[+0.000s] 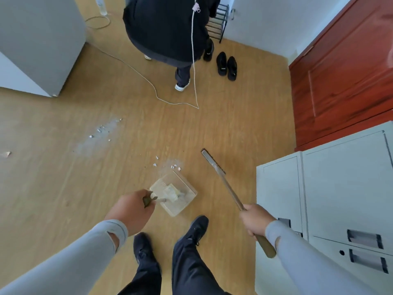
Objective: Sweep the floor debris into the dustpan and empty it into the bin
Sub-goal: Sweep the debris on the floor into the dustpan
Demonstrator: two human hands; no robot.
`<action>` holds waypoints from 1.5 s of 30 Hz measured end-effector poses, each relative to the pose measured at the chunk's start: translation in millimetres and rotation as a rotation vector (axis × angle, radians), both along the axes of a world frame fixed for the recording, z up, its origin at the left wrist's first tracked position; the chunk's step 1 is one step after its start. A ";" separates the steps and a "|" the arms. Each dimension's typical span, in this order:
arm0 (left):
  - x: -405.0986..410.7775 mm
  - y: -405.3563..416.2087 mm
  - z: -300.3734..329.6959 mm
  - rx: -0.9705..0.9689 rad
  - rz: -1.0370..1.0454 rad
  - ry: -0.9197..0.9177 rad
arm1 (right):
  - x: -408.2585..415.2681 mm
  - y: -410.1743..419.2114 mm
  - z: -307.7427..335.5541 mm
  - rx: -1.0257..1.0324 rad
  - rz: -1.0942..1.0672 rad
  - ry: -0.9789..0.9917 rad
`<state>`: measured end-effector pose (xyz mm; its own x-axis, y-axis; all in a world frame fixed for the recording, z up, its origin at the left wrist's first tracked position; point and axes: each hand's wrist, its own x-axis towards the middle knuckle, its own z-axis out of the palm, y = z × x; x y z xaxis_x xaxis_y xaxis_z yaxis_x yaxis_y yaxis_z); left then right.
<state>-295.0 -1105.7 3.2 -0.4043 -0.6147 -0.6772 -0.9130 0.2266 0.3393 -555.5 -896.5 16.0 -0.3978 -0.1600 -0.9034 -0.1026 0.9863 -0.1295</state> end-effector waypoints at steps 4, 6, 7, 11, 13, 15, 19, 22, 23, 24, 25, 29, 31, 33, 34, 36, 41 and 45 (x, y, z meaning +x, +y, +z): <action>32.4 -17.8 -5.1 -0.014 0.074 -0.029 | -0.8 -62.2 -45.7 0.008 0.139 0.070; 42.9 -25.7 -11.9 -0.020 0.097 -0.054 | 0.6 -88.0 -67.6 0.028 0.211 0.088; 46.7 -29.1 -16.0 -0.025 0.098 -0.069 | 4.1 -97.5 -73.6 0.046 0.248 0.089; 53.0 -38.5 -26.9 -0.039 0.061 -0.113 | 27.3 -97.5 -80.5 0.106 0.413 0.115; 54.9 -41.0 -28.6 -0.035 0.054 -0.114 | 37.9 -79.6 -75.6 0.152 0.480 0.104; 56.7 -43.3 -28.5 -0.028 0.063 -0.107 | 42.1 -59.5 -67.2 0.196 0.538 0.087; 57.2 -46.9 -25.8 -0.027 0.065 -0.098 | 35.9 -34.0 -39.8 0.262 0.618 0.072; 54.0 -47.2 -22.7 -0.019 0.004 -0.106 | 19.8 -22.5 -20.6 0.249 0.555 0.061; 52.8 -47.1 -21.6 -0.015 -0.010 -0.107 | 15.7 -18.5 -14.0 0.237 0.505 0.046; 51.7 -47.3 -21.2 -0.012 -0.020 -0.106 | 12.2 -14.2 -7.9 0.228 0.438 0.033; 50.5 -47.6 -21.3 -0.009 -0.028 -0.106 | 9.0 -9.9 -3.6 0.216 0.362 0.025; 44.0 -46.3 -26.1 0.006 -0.058 -0.106 | 14.9 -13.4 5.3 0.130 0.142 0.037; 38.6 -43.8 -28.8 0.004 -0.073 -0.110 | 29.3 -31.5 -7.6 0.105 0.135 0.046; 33.0 -39.6 -31.0 -0.005 -0.090 -0.112 | 48.6 -53.7 -29.5 0.130 0.175 0.043; 30.6 -37.5 -31.7 -0.011 -0.099 -0.113 | 60.7 -63.3 -38.9 0.160 0.202 0.024; 27.9 -33.7 -32.9 -0.018 -0.111 -0.115 | 90.8 -76.9 -50.8 0.202 0.299 -0.020; 27.8 -32.8 -34.8 -0.016 -0.115 -0.099 | 121.4 -50.8 -40.2 0.152 0.332 -0.139; 27.0 -35.5 -32.0 -0.023 -0.125 -0.089 | 71.7 -21.3 3.1 0.108 0.154 -0.239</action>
<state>-268.0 -1141.2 -28.9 -0.4175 -0.5790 -0.7004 -0.9034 0.3473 0.2515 -483.8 -917.8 19.1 -0.1503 -0.0999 -0.9836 -0.2311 0.9709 -0.0632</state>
